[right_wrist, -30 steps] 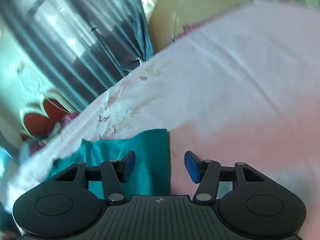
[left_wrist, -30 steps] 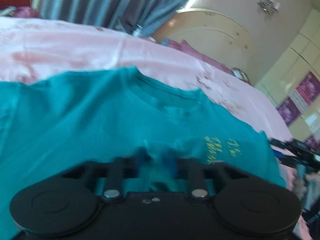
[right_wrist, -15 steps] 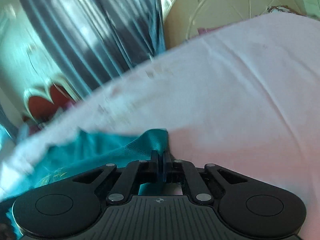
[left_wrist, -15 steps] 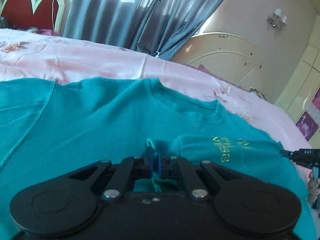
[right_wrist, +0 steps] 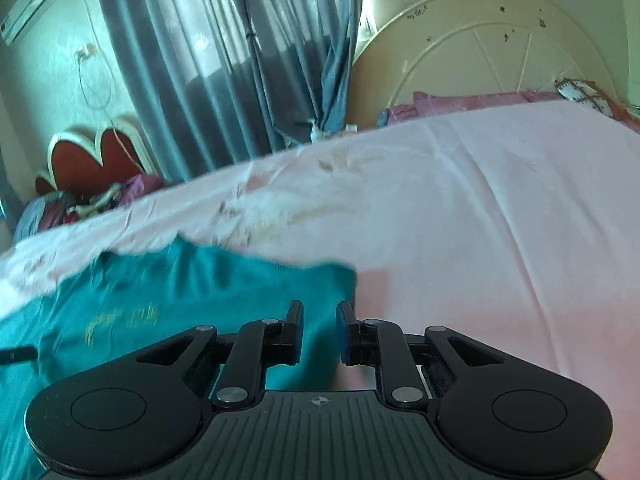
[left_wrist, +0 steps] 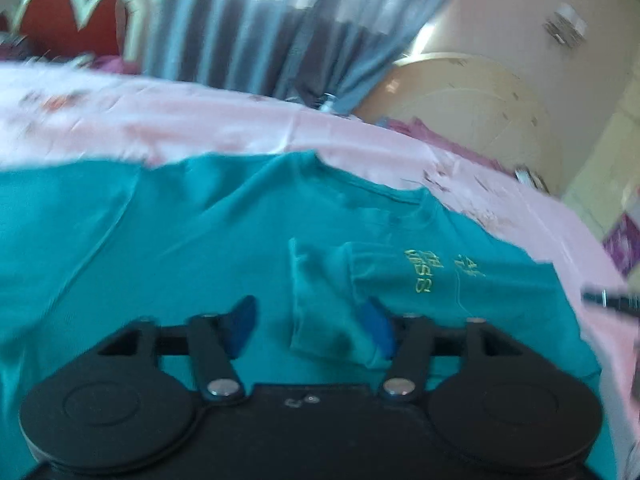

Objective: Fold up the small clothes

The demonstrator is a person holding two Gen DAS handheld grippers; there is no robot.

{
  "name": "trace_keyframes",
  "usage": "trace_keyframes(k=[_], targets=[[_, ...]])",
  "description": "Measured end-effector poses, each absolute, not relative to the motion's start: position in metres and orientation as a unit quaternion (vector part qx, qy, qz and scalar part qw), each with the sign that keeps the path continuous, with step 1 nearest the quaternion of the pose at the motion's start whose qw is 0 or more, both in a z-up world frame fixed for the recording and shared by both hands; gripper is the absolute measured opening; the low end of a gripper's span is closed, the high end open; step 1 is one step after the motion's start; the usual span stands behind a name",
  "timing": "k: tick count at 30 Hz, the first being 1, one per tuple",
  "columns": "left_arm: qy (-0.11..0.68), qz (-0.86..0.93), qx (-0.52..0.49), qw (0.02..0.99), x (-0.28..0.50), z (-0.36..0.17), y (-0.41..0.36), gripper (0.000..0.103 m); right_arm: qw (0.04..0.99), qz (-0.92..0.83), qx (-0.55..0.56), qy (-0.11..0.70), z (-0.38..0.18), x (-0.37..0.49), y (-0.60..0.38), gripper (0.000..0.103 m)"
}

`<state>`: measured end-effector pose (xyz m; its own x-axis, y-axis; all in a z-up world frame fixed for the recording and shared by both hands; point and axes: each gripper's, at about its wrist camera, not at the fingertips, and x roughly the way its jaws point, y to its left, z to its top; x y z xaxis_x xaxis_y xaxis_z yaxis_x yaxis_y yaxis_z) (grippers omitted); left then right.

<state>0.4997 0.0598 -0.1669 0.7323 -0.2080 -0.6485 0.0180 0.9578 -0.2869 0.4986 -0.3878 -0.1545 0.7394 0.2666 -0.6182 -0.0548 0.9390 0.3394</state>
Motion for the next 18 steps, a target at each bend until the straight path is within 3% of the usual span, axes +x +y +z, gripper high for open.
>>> trace_keyframes(k=[1,4,6,7,10,13,16,18], targets=[[0.364,-0.058,-0.143,0.919,0.499,-0.170,0.062,0.073,0.916,0.088,0.157,0.359,-0.158,0.491,-0.388,0.017],[0.382,-0.066,-0.183,0.903,0.511,-0.178,0.067,0.065,0.909,0.096,0.171,0.367,-0.162,0.475,-0.384,0.017],[0.393,-0.080,-0.222,0.889,0.519,-0.183,0.071,0.038,0.904,0.108,0.169,0.378,-0.164,0.469,-0.378,0.017],[0.404,-0.092,-0.238,0.878,0.525,-0.187,0.072,0.008,0.900,0.123,0.156,0.389,-0.167,0.466,-0.372,0.017],[0.378,-0.095,-0.187,0.902,0.513,-0.176,0.062,0.007,0.897,0.139,0.081,0.411,-0.175,0.448,-0.359,0.017],[0.397,-0.091,-0.149,0.901,0.509,-0.188,0.058,0.009,0.895,0.129,0.085,0.419,-0.169,0.449,-0.361,0.017],[0.383,-0.062,-0.123,0.914,0.503,-0.177,0.059,0.037,0.914,0.130,0.079,0.375,-0.149,0.443,-0.358,0.017],[0.345,-0.031,-0.077,0.935,0.493,-0.161,0.049,0.042,0.919,0.152,0.071,0.356,-0.141,0.442,-0.350,0.017]])
